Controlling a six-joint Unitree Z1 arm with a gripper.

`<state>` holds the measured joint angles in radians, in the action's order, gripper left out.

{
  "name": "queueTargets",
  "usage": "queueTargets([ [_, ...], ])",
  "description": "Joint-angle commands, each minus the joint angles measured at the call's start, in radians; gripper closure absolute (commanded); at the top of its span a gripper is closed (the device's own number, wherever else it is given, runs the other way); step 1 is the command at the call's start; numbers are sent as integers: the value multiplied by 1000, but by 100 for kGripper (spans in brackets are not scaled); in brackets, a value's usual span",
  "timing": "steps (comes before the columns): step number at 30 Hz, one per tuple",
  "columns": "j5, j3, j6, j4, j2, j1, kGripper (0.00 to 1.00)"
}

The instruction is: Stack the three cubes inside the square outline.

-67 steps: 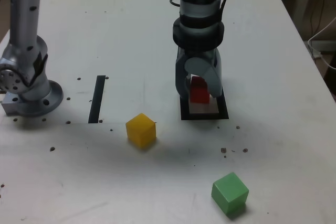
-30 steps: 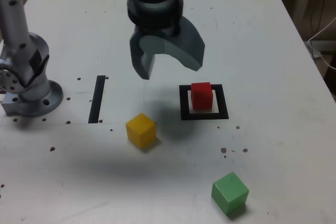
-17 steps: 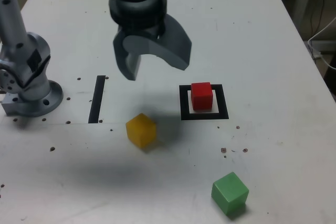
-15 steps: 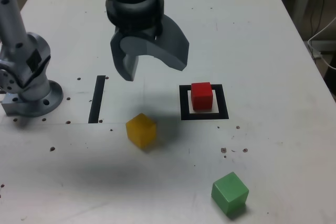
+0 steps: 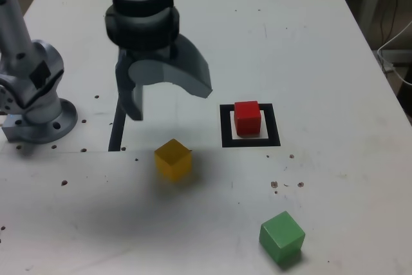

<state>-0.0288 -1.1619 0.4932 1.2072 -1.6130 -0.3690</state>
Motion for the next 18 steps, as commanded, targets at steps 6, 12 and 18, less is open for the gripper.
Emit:
queueTargets([
  [6, 42, 10, 242, -40, -10, -74, 0],
  [12, 129, 41, 320, -121, -80, -77, 0],
  [18, 166, 72, 355, -209, -142, -77, 2],
])
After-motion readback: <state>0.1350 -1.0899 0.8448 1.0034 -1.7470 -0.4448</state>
